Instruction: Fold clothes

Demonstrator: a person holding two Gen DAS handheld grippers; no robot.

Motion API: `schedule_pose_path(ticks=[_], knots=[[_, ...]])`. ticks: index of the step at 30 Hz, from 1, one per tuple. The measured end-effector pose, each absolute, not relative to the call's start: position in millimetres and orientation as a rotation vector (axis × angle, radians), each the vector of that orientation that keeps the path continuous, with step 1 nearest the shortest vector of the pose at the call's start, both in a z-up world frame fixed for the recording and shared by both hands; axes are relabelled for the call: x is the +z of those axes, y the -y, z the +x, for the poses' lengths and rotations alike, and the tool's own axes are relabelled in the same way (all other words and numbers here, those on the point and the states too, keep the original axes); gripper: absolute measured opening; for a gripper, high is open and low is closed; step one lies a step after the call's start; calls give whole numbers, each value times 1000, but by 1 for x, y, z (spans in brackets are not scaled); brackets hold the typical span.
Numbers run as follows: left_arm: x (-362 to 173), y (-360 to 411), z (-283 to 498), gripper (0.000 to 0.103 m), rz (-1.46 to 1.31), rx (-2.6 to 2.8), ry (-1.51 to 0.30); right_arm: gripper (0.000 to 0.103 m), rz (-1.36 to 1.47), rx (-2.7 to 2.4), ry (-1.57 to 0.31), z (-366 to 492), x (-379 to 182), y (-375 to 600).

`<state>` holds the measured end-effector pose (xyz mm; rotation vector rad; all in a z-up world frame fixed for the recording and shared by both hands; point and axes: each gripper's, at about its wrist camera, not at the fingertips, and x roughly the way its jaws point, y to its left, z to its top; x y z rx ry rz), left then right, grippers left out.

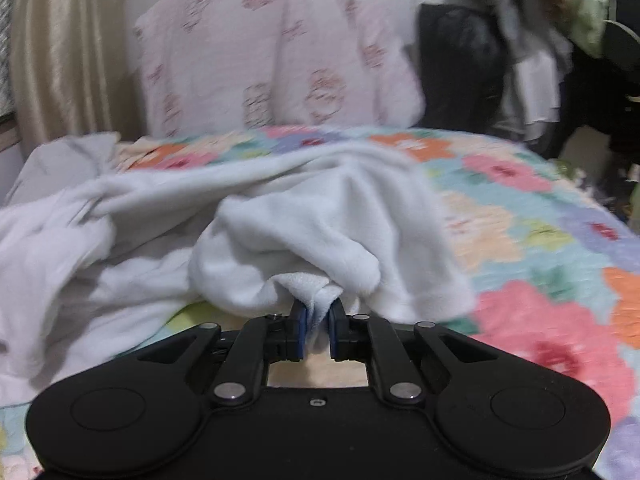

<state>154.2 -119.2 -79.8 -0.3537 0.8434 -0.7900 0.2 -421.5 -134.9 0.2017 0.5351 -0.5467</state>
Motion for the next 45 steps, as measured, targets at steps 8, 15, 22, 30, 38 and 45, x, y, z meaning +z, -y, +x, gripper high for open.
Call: schedule_pose_path(ticks=[8,15,22,30,38,45], knots=[[-67,139,136,19,-254,-845,-799,11,106,-703,-507,-22,-108,452],[-73,130,147,16,-318,-834,-835,11,122,-782,-521,-38,-109,477],[-58,145,182,12,-250,-756,-768,11,195,-705,-549,-39,-128,476],[-23,165,223,11,-141,-657,-652,12,240,-676,-516,-45,-120,476],[25,160,244,10,-133,-477,-482,11,156,-668,-443,-56,-98,474],[19,146,264,14,-138,-328,-512,12,178,-796,-432,-35,-78,514]])
